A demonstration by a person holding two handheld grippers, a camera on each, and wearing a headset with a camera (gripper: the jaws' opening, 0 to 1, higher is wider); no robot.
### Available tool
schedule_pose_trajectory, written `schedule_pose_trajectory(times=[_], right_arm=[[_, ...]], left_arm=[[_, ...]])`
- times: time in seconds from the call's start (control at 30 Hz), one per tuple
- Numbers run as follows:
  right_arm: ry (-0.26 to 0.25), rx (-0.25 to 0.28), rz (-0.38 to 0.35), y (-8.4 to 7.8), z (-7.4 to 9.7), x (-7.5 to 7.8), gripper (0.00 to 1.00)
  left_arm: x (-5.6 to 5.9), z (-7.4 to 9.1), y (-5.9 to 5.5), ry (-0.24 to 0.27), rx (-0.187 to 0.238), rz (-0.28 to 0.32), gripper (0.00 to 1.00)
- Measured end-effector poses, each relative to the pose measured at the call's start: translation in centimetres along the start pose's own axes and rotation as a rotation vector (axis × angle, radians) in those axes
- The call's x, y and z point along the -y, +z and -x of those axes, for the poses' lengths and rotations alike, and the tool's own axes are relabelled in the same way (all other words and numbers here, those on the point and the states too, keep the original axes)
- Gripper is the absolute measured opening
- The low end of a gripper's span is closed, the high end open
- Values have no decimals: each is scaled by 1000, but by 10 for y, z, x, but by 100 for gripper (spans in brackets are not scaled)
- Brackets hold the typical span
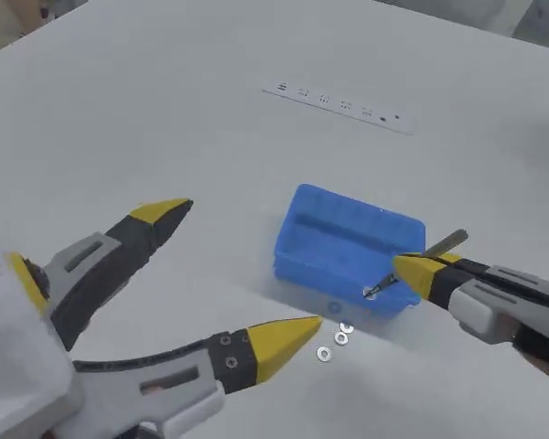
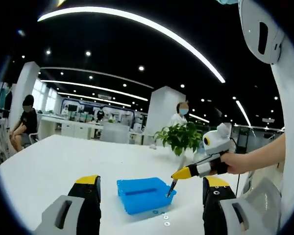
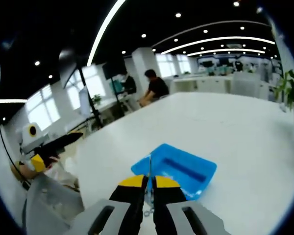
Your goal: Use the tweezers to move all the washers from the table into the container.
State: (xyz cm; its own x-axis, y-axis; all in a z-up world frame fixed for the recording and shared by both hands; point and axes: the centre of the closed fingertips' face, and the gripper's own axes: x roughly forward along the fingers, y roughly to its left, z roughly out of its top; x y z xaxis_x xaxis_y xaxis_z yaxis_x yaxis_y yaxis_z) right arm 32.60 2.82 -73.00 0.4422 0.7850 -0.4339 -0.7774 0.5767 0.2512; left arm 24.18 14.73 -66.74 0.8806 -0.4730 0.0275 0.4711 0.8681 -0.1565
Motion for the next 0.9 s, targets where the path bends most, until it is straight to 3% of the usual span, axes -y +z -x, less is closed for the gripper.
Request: schedule_pose_trajectory(times=[0.17, 0.27, 0.4, 0.47, 0.5, 0.83, 0.9], right_arm=[[-78, 27, -14, 10, -4, 25, 2], [-115, 10, 9, 9, -10, 37, 2], [-138, -19, 34, 3, -20, 48, 2], [-143, -37, 42, -2, -24, 52, 2], [-149, -50, 52, -5, -27, 55, 2], [-141, -128, 103, -23, -45, 70, 2], [-138, -129, 104, -24, -45, 71, 2]], left_arm=[[-5, 0, -9, 23, -50, -9, 87], [-7, 0, -11, 44, -64, -60, 88], [-6, -1, -16, 37, -87, -54, 87], [-7, -1, -21, 45, -124, -73, 87], [-15, 4, -28, 43, -125, -85, 87], [-21, 7, -31, 47, -132, -83, 85], [-16, 4, -30, 44, -134, -75, 85]])
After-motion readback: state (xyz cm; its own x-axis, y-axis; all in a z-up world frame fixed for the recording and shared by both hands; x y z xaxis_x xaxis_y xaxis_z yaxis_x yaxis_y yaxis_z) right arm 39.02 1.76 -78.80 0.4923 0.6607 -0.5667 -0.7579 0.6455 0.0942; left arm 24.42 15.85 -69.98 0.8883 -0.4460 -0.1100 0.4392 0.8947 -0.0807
